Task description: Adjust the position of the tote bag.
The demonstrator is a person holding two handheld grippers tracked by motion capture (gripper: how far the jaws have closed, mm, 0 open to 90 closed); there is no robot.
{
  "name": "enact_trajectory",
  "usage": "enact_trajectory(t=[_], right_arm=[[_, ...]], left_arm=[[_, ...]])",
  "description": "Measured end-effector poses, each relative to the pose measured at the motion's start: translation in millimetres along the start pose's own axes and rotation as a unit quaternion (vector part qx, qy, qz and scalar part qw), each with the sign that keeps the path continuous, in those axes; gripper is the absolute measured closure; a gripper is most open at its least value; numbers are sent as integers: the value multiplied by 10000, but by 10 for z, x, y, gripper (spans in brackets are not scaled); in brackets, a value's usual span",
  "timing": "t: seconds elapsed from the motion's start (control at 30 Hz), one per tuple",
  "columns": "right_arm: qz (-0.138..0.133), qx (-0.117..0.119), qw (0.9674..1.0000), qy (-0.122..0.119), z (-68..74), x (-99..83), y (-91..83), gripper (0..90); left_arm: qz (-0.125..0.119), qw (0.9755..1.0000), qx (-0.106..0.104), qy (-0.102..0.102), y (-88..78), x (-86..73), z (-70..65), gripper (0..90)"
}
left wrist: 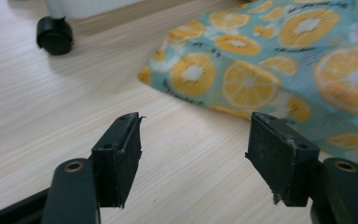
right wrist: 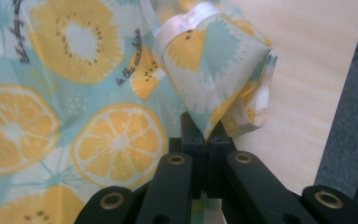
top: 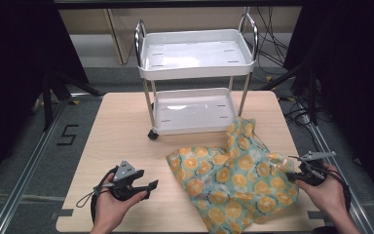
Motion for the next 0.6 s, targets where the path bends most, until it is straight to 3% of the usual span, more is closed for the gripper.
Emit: enact_trajectory(t=[0.03, 0.07, 0.1, 0.17, 0.23, 0.3, 0.4, 0.43, 0.47, 0.57, 0.6], right_arm=[[-98, 28, 9999, 38, 39, 28, -47, 900], [-227, 30, 9997, -78, 62, 56, -84, 900], [-196, 32, 9995, -239, 78, 102, -159, 900], [-265, 151, 9993, -201, 176, 181, -262, 900], [-356, 192, 9987, -324, 264, 260, -347, 900], [-694, 195, 9965, -417, 363, 354, -404, 900], [-957, 209, 9922, -772, 452, 477, -443, 900], [-937, 270, 9933, -627, 515, 522, -471, 900], [-1002, 216, 9907, -898, 526, 558, -471, 900], [-983, 354, 9904, -909, 699, 663, -502, 900], [-993, 373, 9881, -1110, 741, 694, -498, 900]], left_arm=[[-48, 10000, -54, -11, 6, 19, -31, 347], [-72, 9999, -84, 22, 5, 40, -63, 354], [-90, 9998, -168, 108, 4, 68, -92, 361], [-115, 9996, -219, 158, 4, 104, -137, 375], [-164, 9993, -286, 193, 0, 149, -178, 395], [-232, 9990, -346, 190, 0, 193, -216, 412], [-275, 9983, -442, 249, -4, 275, -259, 418], [-318, 9979, -505, 256, -2, 303, -276, 419], [-359, 9976, -531, 258, -1, 330, -296, 419], [-410, 9966, -644, 325, 0, 408, -358, 417], [-438, 9962, -676, 339, 3, 433, -381, 415]])
Point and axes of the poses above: each handheld gripper's, and its own axes: y roughly forward along the jaws, x roughly out of its top, z roughly to its left, the point moved 1 cm from there along y, roughly forward along the jaws, and after that the axes turned 7 degrees about x, right-handed, at the moved point
